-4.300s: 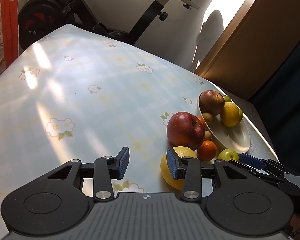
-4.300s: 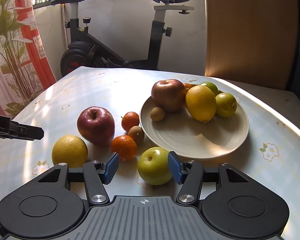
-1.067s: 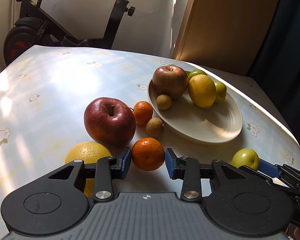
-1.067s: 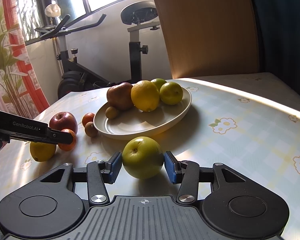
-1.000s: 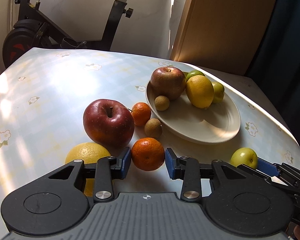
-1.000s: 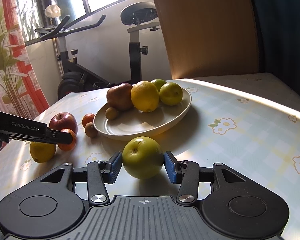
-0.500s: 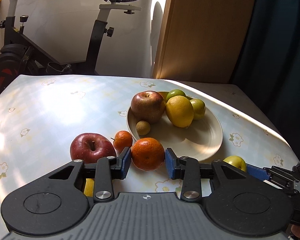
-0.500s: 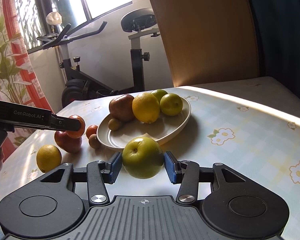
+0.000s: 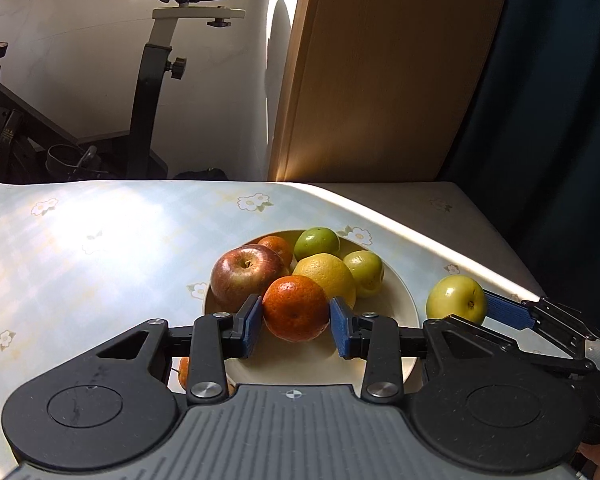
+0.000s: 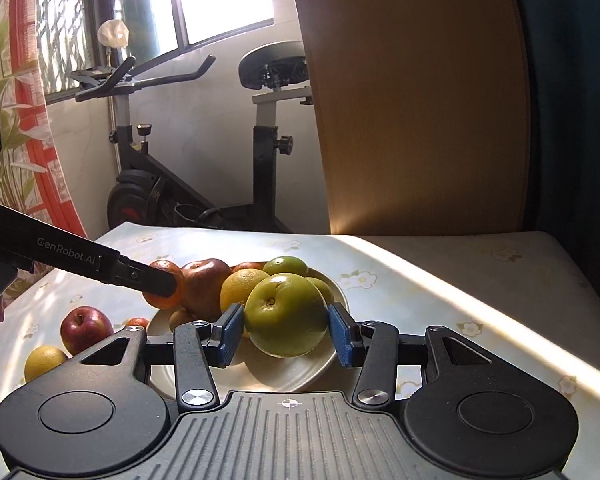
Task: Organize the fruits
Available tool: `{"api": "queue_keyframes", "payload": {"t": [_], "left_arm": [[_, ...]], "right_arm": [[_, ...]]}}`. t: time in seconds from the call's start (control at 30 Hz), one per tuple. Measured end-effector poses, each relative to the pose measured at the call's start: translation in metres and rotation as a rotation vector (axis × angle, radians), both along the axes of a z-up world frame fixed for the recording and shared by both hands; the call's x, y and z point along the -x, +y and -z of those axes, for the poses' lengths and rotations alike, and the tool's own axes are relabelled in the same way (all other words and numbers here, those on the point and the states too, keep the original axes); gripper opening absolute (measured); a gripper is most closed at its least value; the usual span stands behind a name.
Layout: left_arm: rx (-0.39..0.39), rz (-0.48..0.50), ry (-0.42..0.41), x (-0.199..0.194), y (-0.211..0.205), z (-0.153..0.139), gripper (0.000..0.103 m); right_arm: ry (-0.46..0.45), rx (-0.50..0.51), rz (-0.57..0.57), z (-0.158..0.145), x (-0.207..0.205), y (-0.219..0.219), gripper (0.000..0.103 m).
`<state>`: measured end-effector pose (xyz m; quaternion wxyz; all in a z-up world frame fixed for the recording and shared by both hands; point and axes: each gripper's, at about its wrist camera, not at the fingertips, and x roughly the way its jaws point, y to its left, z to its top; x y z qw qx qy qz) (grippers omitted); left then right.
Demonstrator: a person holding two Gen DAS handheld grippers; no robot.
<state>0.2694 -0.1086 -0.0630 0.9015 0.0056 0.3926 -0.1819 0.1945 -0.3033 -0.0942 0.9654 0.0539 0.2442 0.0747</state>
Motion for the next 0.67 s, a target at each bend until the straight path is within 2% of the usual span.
{"api": "queue_keyframes", "payload": {"t": [0.1,0.2,0.43,0.67], "left_arm": [[-0.015,-0.001,0.062,-0.010,-0.004,0.018,0.039],[-0.028,0.000,0.091,-0.016,-0.005,0.033,0.039],[-0.045,0.014,0.113,-0.031,-0.010,0.050,0.039],[-0.042,0.018,0.110,-0.034,-0.013,0.056,0.039]], "right_arm": [[0.046,0.036,-0.023,0.013,-0.018,0.005,0.043],[0.077,0.061,-0.034,0.023,-0.031,0.009,0.043],[0.090,0.082,-0.041,0.033,-0.042,0.013,0.043],[0.093,0.095,-0.050,0.039,-0.046,0.017,0.043]]}}
